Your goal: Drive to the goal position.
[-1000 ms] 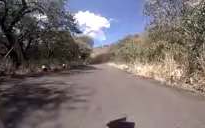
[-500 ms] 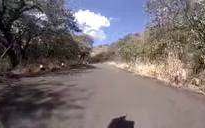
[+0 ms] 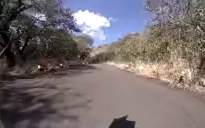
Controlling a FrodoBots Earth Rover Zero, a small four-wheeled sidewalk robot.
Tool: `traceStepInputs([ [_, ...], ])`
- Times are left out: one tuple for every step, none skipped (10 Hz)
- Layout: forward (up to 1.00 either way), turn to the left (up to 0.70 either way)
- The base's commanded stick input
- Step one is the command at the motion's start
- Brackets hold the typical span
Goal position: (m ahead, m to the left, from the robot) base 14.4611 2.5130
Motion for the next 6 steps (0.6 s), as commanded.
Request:
traceStepInputs([
  [0.5,0.0],
  [0.5,0.0],
  [0.5,0.0],
  [0.5,0.0],
  [0.5,0.0],
  [0.5,0.22],
])
